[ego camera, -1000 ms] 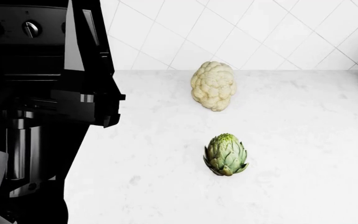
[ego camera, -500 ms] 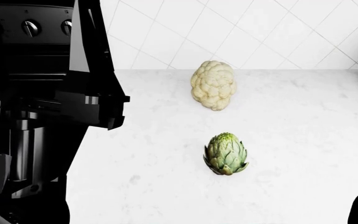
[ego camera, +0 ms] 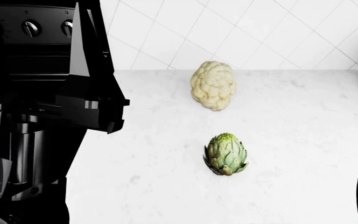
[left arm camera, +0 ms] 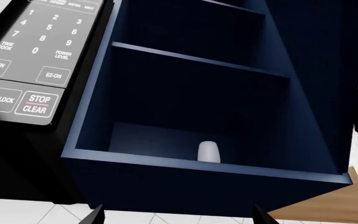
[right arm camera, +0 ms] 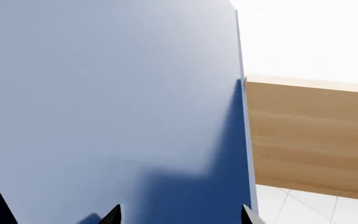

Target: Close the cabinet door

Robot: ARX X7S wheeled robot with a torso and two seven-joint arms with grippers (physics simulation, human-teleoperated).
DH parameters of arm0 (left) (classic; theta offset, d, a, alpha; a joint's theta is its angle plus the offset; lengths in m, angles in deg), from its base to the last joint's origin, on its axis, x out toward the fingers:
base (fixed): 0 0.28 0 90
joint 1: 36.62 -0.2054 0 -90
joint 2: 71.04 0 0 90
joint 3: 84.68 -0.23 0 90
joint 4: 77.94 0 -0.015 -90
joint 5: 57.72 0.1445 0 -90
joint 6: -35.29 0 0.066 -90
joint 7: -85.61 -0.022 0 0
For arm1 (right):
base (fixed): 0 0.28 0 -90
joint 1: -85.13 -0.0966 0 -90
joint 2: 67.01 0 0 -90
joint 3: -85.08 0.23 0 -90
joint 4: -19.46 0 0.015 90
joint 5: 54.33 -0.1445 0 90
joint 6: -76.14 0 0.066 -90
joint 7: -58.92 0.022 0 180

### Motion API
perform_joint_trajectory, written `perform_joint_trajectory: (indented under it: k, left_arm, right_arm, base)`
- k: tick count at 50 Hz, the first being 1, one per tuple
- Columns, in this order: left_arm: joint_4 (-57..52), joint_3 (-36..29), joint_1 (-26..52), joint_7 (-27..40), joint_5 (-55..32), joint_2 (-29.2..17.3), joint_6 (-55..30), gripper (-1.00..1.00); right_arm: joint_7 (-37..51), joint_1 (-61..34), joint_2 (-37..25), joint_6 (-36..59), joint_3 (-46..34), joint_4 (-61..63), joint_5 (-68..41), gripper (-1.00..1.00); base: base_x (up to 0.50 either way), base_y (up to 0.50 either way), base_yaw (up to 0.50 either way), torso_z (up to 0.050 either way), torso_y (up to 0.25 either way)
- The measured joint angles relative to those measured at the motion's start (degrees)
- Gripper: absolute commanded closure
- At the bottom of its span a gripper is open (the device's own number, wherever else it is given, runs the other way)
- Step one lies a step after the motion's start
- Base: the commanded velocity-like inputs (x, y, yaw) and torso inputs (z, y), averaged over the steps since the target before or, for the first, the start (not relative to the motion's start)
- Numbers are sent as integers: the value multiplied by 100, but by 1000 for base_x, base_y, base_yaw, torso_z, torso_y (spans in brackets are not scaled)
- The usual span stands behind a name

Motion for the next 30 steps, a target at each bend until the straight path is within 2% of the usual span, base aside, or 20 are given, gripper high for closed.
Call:
perform_joint_trajectory:
  k: [22, 30]
  left_arm:
    - [79, 12, 99, 55, -92, -48, -5, -100]
    - [98, 45, 118, 75, -132, -78, 7, -100]
  right_arm:
    - [-1039, -775, 748, -1970, -673, -2850, 797, -100]
    - [-1303, -1204, 1153, -2982, -843, -4416, 1129, -100]
  base:
    - [3, 0, 1, 2, 0]
    - [5, 0, 1, 3, 0]
